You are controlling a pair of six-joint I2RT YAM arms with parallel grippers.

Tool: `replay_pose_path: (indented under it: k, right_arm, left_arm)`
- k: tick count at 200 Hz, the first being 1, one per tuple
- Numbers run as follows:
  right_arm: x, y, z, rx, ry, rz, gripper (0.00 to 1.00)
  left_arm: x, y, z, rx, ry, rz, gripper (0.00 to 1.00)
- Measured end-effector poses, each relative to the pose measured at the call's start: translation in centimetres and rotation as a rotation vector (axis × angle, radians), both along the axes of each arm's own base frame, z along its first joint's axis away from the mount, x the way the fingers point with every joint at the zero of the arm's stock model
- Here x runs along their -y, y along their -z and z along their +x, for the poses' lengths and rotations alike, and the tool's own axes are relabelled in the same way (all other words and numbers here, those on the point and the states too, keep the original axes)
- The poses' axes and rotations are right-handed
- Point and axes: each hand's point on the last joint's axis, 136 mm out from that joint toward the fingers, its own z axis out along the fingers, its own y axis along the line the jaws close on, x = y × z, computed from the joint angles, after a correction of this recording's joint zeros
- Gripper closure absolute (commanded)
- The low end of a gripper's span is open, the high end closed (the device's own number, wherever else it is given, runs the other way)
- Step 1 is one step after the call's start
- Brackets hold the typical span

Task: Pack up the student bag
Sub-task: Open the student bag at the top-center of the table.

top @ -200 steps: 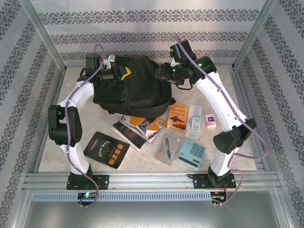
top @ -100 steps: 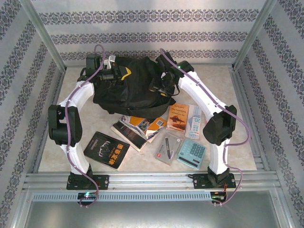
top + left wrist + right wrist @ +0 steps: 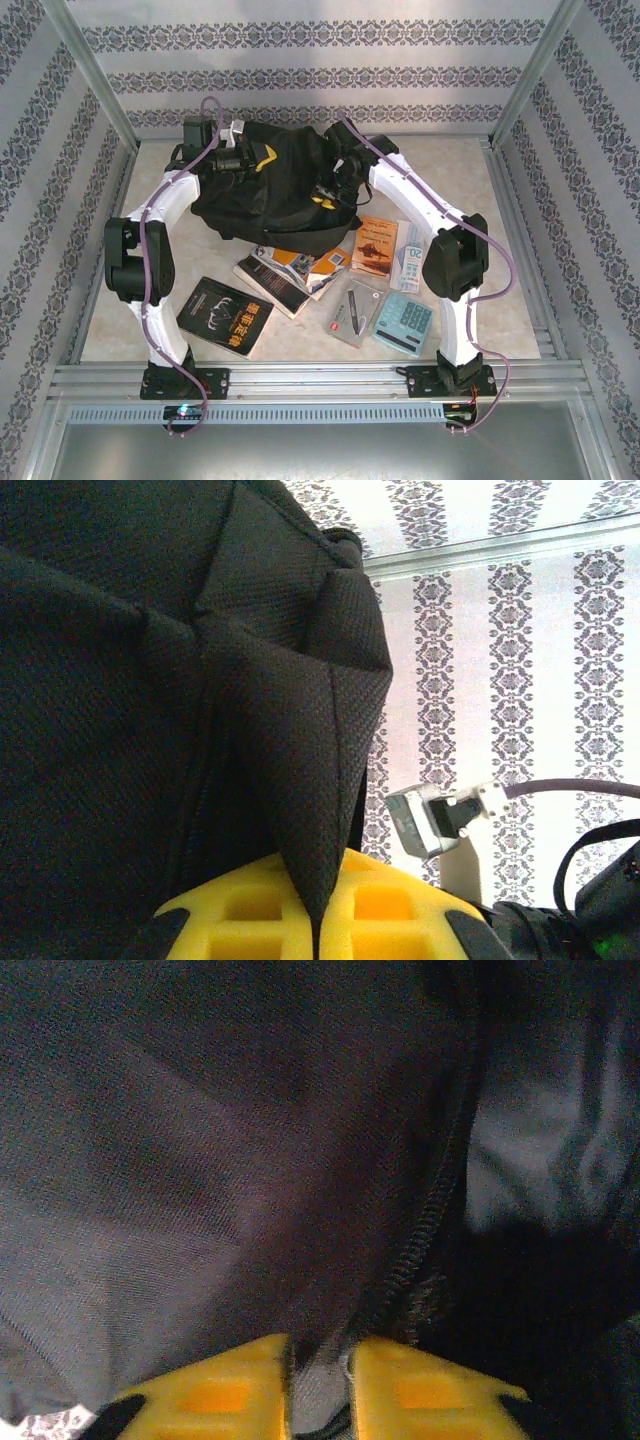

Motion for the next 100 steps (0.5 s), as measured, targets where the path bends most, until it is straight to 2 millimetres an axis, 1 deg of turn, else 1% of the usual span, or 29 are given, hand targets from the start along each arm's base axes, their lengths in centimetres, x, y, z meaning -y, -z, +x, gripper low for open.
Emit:
replay_pose_path:
  k: [10, 38, 43, 50, 56, 69, 75, 100]
  right_arm:
    - [-0.3, -0.3, 0.5, 0.014, 0.011, 0.020, 1.00]
    - [-0.6, -1.5, 1.1, 0.077, -0.006, 0.042, 1.00]
    - [-0.7, -1.8, 1.1, 0.087, -0.011, 0.042, 1.00]
    - [-0.7, -2.2, 1.1, 0.107, -0.022, 0.043, 1.00]
    - [-0.8, -2.6, 1.1, 0.124, -0.030, 0.042, 1.00]
    - [-1.0, -3.6, 1.0, 0.167, -0.051, 0.039, 1.00]
    - [-1.2, -4.2, 0.9, 0.193, -0.064, 0.039, 1.00]
    - [-2.2, -6.6, 0.4, 0.286, -0.104, 0.055, 1.00]
  left_arm:
    - [0.0, 0.2, 0.0, -0.004, 0.000, 0.003, 1.00]
    - [-0.3, 0.6, 0.1, -0.011, -0.013, 0.040, 1.00]
    - [-0.4, 0.6, 0.1, -0.012, -0.020, 0.054, 0.92]
    - [-0.6, 0.6, 0.2, -0.013, -0.030, 0.077, 0.77]
    - [-0.8, 0.6, 0.4, -0.009, -0.039, 0.100, 0.66]
    - [-1.4, 0.5, 0.6, -0.009, -0.061, 0.150, 0.48]
    - [-1.6, 0.5, 0.6, -0.009, -0.071, 0.177, 0.44]
    - [-2.2, 0.4, 0.4, -0.015, -0.099, 0.310, 0.36]
